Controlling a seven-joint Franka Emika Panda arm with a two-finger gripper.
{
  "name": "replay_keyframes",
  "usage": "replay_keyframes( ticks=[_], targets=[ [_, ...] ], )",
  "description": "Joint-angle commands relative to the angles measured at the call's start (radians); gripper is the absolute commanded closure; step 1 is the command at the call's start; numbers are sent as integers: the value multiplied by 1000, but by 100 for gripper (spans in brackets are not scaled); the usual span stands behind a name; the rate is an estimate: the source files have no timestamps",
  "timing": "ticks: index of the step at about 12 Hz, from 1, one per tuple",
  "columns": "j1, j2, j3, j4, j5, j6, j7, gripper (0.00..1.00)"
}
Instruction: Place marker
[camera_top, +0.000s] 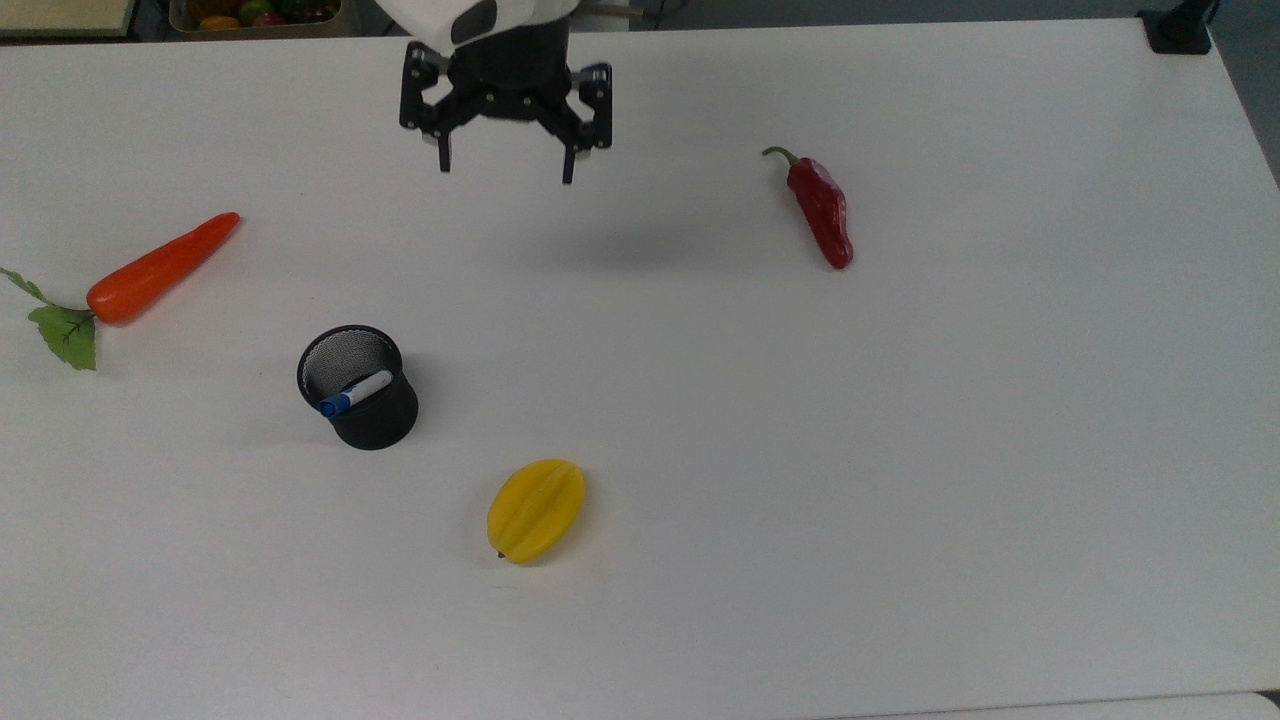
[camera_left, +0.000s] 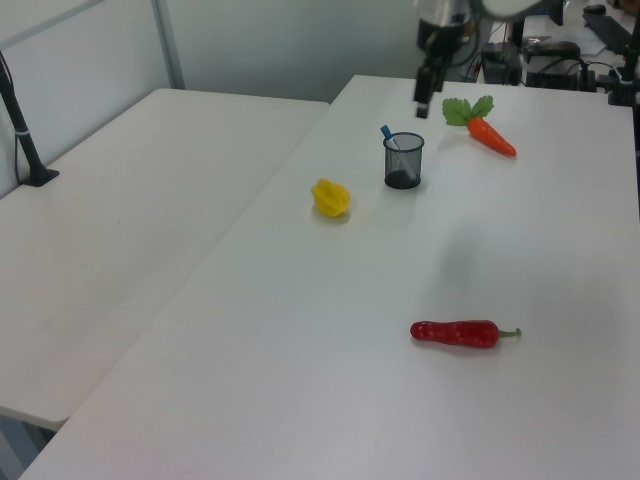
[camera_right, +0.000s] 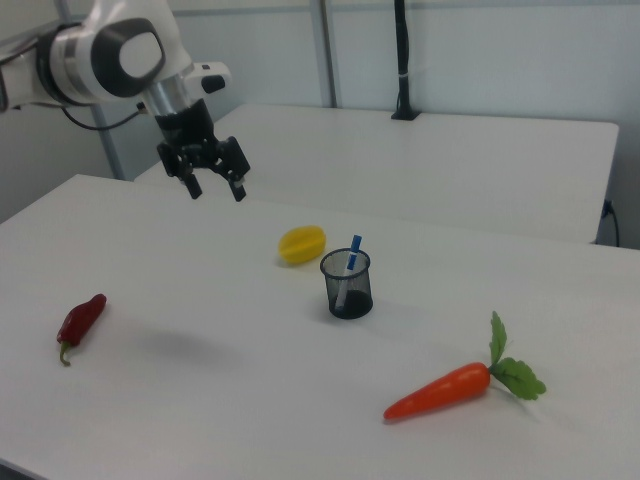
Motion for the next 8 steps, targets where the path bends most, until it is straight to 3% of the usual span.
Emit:
replay_keyframes(
  ticks=[1,3,8],
  targets=[
    [1,-134,-37,-62,54,-159,-107,0],
    [1,-185,-52,-95,54,-193,-101,0],
    [-3,-167,-54,-83,54,-222,-95,0]
  ],
)
